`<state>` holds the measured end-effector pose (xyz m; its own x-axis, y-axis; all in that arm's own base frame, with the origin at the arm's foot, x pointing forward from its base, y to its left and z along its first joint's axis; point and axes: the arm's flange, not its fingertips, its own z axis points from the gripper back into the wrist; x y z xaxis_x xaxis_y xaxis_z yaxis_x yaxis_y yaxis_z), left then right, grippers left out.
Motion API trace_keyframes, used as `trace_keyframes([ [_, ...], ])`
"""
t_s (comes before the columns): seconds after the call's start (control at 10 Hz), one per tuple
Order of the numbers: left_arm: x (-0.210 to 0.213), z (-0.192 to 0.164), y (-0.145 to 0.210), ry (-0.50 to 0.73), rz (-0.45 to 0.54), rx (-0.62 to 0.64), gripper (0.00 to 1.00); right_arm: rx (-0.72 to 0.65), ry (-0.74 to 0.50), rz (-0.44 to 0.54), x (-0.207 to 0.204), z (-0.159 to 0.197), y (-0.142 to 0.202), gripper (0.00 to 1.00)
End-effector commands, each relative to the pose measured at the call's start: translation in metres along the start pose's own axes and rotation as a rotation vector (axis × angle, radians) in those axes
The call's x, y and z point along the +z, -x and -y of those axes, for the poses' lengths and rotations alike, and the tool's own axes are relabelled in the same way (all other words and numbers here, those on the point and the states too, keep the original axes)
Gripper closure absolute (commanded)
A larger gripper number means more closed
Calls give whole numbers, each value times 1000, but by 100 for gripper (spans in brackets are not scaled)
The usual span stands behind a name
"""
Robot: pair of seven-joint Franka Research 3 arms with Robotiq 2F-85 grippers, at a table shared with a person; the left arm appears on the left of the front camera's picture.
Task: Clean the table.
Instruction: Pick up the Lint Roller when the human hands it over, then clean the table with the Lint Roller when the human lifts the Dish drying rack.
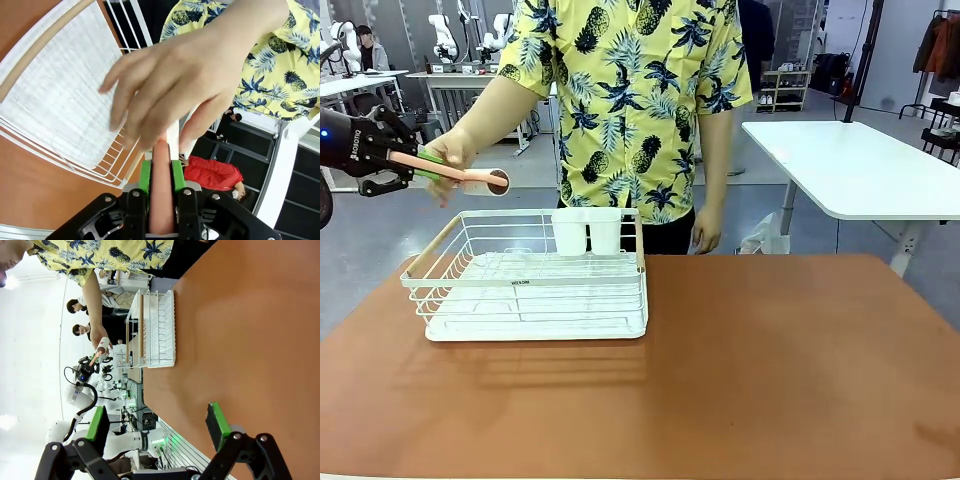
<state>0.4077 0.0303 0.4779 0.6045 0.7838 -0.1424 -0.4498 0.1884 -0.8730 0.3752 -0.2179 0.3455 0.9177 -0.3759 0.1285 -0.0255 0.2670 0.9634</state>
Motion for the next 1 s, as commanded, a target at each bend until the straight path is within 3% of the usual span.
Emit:
trace_keyframes([
  [0.0, 1, 6, 7, 5, -1, -19, 99, 2, 5, 15, -2, -3, 5, 0],
  [0.9, 1, 6, 7, 5, -1, -19, 99, 2, 5, 15, -2, -3, 5, 0],
])
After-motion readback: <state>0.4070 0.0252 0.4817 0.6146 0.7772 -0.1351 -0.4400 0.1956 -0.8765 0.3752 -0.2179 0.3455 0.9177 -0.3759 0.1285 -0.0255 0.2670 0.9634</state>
